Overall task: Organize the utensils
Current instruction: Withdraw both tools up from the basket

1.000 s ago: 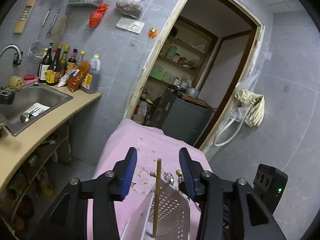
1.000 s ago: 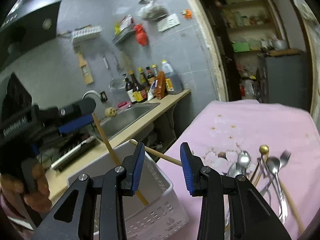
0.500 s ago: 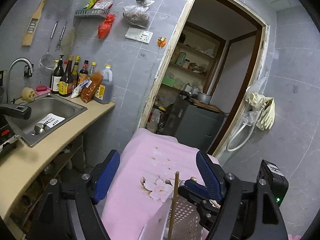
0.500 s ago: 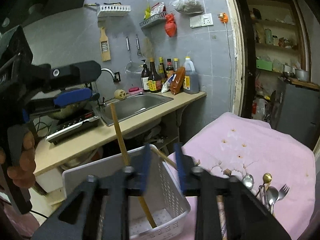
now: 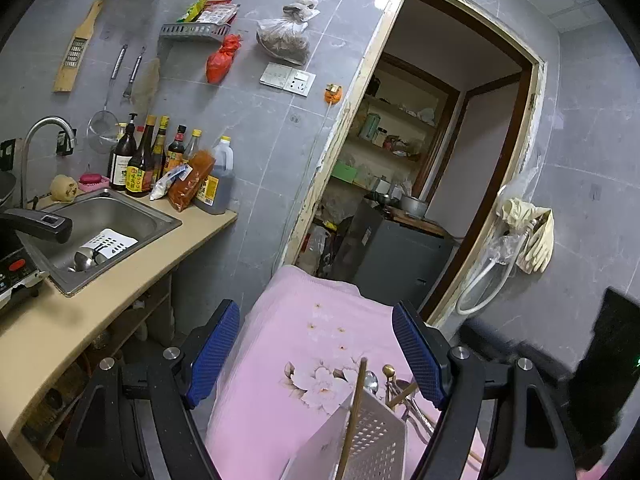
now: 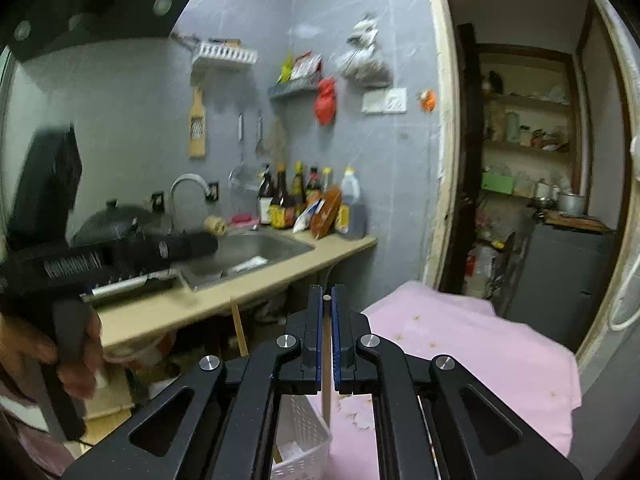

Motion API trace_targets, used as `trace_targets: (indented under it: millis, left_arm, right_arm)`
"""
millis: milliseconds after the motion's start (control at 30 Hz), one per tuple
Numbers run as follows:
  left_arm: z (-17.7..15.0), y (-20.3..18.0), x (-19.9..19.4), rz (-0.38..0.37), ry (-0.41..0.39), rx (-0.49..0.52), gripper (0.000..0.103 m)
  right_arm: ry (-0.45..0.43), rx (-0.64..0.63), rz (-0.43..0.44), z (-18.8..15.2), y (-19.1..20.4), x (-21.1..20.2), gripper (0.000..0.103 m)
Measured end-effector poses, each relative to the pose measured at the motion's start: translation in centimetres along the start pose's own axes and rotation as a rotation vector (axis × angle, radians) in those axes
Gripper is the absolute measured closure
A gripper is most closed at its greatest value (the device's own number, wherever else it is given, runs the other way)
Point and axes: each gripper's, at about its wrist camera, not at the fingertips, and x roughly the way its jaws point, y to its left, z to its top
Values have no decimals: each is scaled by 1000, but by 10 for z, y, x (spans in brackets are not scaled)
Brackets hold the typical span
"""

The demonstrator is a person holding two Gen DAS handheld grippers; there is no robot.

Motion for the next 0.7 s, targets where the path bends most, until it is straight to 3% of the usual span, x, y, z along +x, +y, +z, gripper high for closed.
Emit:
trace_targets:
  millis: [367,700]
  left_arm:
    - [4,-2,-11,25,18,47,21]
    - [3,6,-19,56,29,35,20]
  right_arm:
    - [-192,60,9,72,5,-76,99]
    - [-232,32,20,89,21,-91,99]
